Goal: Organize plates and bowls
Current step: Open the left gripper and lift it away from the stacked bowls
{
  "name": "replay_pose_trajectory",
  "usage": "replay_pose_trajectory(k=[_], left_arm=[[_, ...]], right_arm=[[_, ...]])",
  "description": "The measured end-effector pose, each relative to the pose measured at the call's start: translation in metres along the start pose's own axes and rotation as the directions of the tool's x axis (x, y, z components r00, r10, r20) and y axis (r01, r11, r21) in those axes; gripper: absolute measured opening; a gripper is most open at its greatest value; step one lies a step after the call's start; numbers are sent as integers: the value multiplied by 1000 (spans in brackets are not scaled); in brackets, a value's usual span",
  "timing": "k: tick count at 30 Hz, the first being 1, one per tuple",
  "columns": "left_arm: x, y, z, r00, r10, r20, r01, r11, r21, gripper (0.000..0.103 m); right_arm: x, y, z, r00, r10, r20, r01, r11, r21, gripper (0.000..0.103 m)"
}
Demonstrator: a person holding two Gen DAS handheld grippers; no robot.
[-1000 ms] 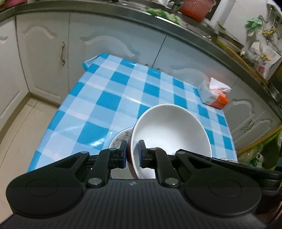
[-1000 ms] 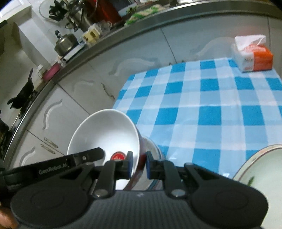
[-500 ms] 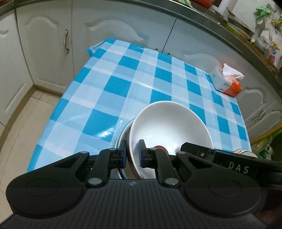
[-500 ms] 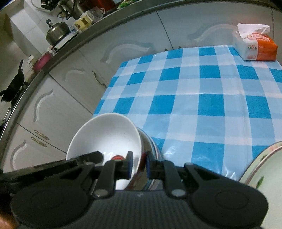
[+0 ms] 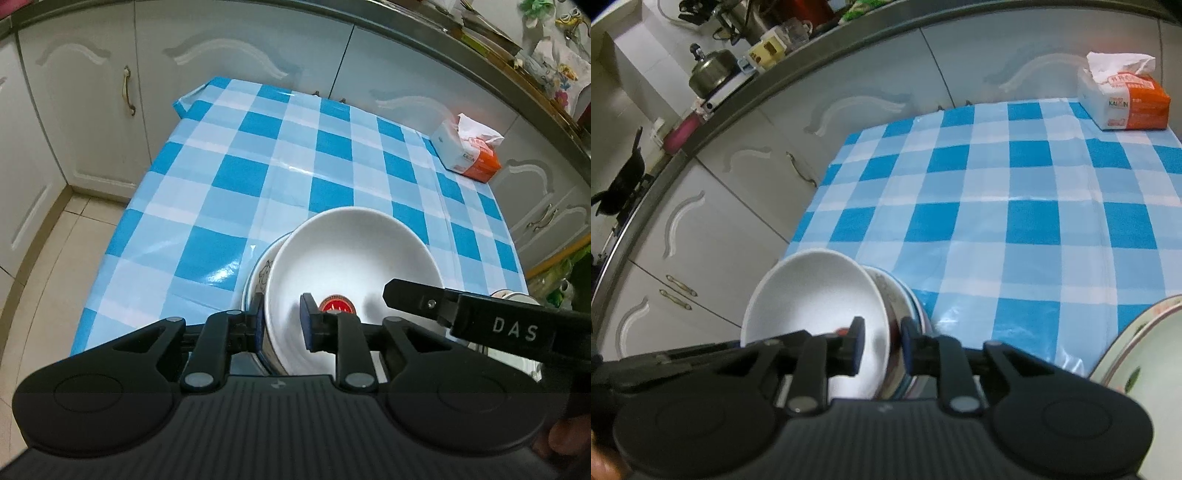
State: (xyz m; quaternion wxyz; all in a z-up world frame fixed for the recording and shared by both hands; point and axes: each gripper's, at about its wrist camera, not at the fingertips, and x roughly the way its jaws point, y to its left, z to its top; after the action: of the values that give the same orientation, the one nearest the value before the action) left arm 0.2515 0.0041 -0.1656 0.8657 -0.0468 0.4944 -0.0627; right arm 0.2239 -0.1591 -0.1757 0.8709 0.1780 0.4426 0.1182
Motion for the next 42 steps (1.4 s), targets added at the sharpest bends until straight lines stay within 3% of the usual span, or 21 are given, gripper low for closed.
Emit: replay_pose_trajectory(k=[5, 6, 8, 9, 15, 25, 30, 42], left_arm=[[-7, -3, 0, 1000, -4, 14, 4, 1000, 20, 35], [-9, -4, 0, 1000, -7, 21, 6, 1000, 21, 40], [-15, -7, 1, 999, 13, 45, -15, 999, 43, 66], [-16, -9, 1, 998, 41, 53, -44, 997, 61, 71], [-25, -4, -6, 998, 49, 46, -53, 995, 90, 72], [-51, -11, -23, 998, 43, 53, -52, 985, 167, 98], [-69, -24, -32, 998, 16, 60, -28, 979, 200, 101], [-143, -60, -60, 989, -53, 139, 14, 962, 272, 103]], right_arm=[[-5, 0, 0, 1000, 4, 11, -4, 1000, 4, 25], [-7, 0, 0, 1000, 4, 17, -4, 1000, 4, 32], [-14, 0, 1, 999, -14, 42, 14, 1000, 3, 47], [-17, -1, 1, 999, -17, 51, 17, 1000, 2, 47], [-36, -9, -3, 996, -21, 85, 17, 999, 39, 51], [-84, -24, -43, 985, -135, 110, 124, 987, 100, 67], [-111, -32, -74, 974, -199, 106, 183, 972, 144, 75], [-184, -14, -131, 946, -282, 160, 254, 951, 174, 78]])
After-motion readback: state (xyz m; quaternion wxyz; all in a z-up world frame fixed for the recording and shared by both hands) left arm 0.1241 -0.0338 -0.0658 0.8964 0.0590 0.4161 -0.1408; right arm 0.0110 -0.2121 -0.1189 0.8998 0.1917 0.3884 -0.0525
